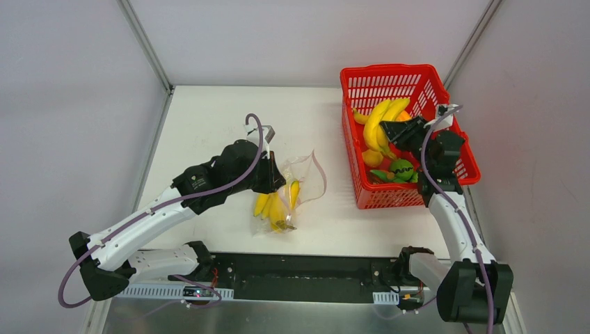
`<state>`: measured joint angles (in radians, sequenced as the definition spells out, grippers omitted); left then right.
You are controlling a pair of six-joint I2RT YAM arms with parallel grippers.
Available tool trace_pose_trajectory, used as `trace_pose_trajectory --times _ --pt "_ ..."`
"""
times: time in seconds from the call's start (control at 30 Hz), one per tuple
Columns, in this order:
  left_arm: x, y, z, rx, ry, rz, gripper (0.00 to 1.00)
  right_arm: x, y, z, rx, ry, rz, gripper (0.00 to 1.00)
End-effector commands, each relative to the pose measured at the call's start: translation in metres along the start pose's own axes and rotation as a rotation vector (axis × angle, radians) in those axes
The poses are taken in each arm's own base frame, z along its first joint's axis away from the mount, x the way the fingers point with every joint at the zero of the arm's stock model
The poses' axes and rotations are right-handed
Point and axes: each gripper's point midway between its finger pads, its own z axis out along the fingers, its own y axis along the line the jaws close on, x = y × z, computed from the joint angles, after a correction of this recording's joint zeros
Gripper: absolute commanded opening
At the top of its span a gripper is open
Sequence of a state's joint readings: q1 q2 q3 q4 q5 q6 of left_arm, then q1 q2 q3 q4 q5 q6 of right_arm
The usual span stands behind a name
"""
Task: Place the food in the zip-top bag and seal the zipper
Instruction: Pick up the fake fruit from the bin, then place the fake fruit in the zipper food storage bag.
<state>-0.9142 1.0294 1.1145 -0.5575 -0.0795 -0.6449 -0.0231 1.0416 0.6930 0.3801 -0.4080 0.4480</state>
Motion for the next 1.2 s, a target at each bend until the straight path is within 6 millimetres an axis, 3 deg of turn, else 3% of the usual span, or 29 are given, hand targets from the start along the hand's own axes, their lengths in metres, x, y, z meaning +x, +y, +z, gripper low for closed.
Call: trace_pose_trajectory --times 0.0,0.1,0.43,0.6,0.8,1.17 --pt "-0.007 -0.006 -0.006 0.036 -0.03 -0.029 0.0 -0.045 0.047 -0.016 -0.12 -0.148 -0.02 0.11" --pt "-0.007 -0.004 -0.007 0.036 -0.039 -0.031 0.0 -0.051 0.061 -0.026 -0.151 -0.158 -0.042 0.11" --pt "-0.005 -0.008 -0.003 0.052 -0.028 -0.03 0.0 -0.054 0.147 -0.069 -0.49 -0.089 -0.098 0.12" --pt "-0.005 -0.008 -0.003 0.051 -0.03 -0.029 0.0 -0.046 0.184 -0.097 -0.689 -0.031 -0.145 0.12" --pt "-0.007 -0.008 -0.002 0.053 -0.034 -0.029 0.0 -0.026 0.21 -0.123 -0.867 0.053 -0.211 0.13" --pt "-0.007 -0.018 0.0 0.095 -0.023 -0.034 0.0 0.038 0.262 -0.156 -1.205 0.228 -0.311 0.11"
